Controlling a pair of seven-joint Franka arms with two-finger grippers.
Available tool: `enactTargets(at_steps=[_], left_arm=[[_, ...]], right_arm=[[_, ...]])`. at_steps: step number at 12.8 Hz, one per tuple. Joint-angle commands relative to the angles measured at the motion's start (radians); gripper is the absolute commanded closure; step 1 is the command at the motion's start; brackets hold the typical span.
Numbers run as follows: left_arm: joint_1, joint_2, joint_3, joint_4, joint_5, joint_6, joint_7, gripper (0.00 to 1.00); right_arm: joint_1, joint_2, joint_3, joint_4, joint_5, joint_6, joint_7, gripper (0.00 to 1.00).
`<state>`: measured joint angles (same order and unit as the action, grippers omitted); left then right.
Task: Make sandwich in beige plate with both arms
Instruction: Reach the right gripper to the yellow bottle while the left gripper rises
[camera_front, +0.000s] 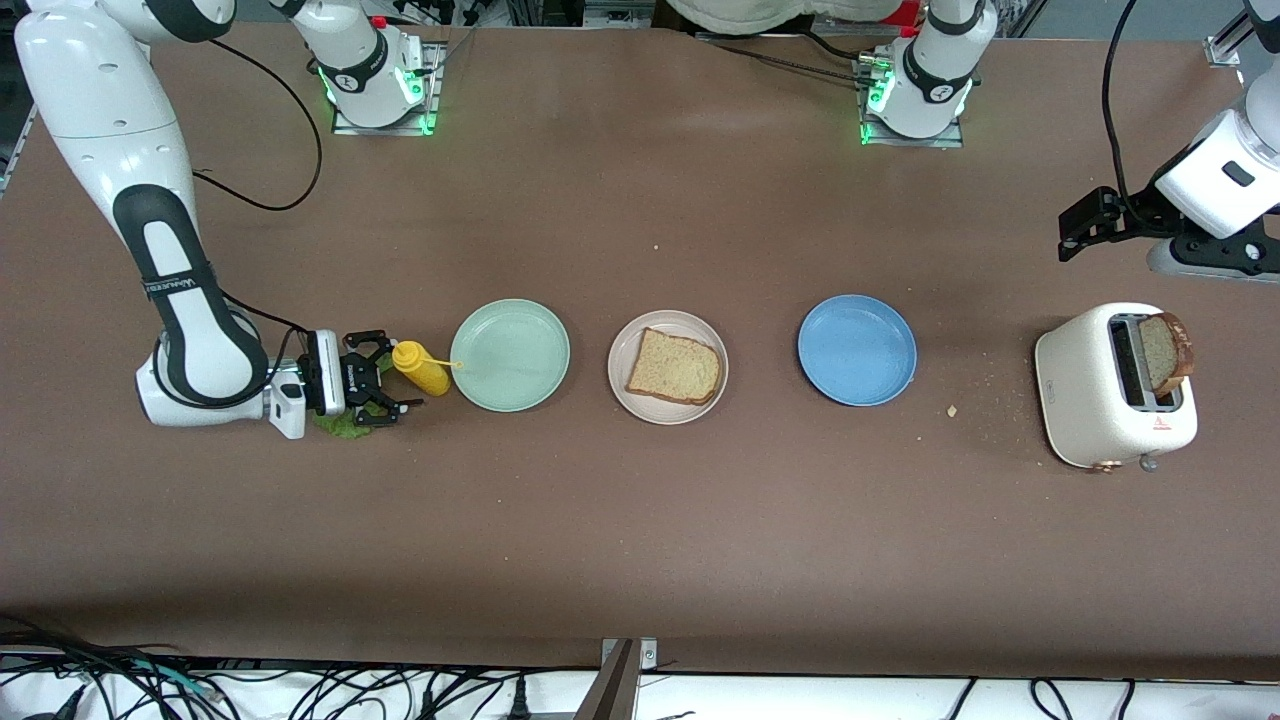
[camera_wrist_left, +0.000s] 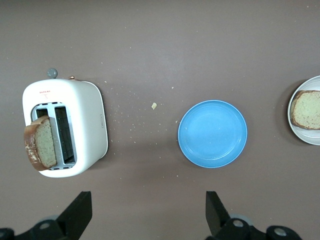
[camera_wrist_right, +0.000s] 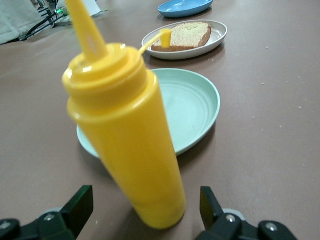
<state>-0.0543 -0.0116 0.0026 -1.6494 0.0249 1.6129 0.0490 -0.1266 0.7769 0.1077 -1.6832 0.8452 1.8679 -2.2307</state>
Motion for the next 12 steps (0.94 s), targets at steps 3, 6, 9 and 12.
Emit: enactTargets(at_steps=[3,6,9,12], left_arm=[[0.002,-0.007,0.004,-0.006,-0.014,0.002,0.020,0.00],[0.004,-0.007,0.004,-0.007,-0.014,0.002,0.020,0.00],[0.004,-0.007,0.004,-0.006,-0.014,-0.004,0.020,0.00],[0.004,-0.007,0.004,-0.006,-0.014,-0.005,0.020,0.00]], right_arm=[[0.005,0.004,0.027,-0.003,0.026,0.051,0.023,0.40],[0.005,-0.004,0.027,0.002,0.023,0.069,0.026,1.00],[0.019,-0.065,0.030,0.005,-0.073,0.103,0.145,1.00],[0.071,-0.184,0.029,0.000,-0.257,0.102,0.386,1.00]])
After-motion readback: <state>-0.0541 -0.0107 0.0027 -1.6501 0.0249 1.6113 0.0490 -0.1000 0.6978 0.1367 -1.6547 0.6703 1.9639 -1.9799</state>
